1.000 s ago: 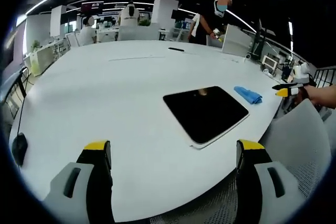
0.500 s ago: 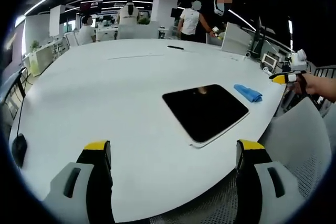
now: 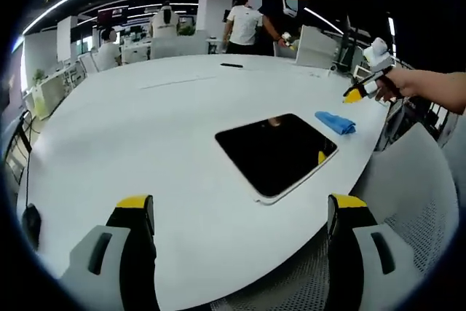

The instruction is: Wipe the mirror surface with the cleaning cloth until all visible marks leave the cleaned area.

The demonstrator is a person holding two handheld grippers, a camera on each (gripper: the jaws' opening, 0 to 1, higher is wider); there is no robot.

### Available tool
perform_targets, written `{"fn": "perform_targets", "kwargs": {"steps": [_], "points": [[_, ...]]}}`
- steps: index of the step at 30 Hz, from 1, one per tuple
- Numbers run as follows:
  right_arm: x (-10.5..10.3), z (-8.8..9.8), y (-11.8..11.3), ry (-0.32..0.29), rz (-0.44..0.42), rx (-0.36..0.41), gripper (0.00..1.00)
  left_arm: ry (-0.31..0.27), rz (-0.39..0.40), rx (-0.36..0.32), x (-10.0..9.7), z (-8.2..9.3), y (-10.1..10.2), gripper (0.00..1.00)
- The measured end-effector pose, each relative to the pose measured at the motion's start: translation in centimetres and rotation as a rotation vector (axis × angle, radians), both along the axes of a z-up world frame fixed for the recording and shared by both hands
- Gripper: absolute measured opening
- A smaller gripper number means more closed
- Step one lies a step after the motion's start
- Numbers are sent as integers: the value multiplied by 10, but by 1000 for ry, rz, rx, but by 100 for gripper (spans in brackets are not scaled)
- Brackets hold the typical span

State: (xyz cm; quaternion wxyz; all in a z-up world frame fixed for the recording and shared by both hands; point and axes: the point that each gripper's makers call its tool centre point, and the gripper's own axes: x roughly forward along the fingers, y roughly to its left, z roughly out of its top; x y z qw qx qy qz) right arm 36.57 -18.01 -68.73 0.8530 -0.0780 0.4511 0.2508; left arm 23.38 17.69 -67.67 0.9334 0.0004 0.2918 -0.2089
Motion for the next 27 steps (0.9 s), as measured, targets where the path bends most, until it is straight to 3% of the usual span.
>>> {"fn": "perform_targets", "kwargs": {"steps": [2, 5, 14, 20, 23, 25, 27], "points": [[-3, -9, 3, 23, -3, 7, 46, 1, 20, 4, 1, -3, 4, 99], [-14, -17, 14, 75, 11, 43, 36, 6, 85, -72, 5, -3, 11, 98], [-17, -45, 14, 110, 16, -6, 35, 0, 72, -82, 6, -3, 8, 98], [-10, -52, 4, 145, -51, -9, 33, -1, 80, -85, 6, -3, 10, 98], [-5, -53, -4, 133, -89, -37, 26, -1, 83, -85, 6, -3, 10, 98], [-2, -54, -12, 121, -112, -87, 16, -2, 86, -84, 7, -3, 11, 98], [-5, -55, -9, 126, -97, -92, 11, -3, 89, -85, 7, -2, 12, 98]]}}
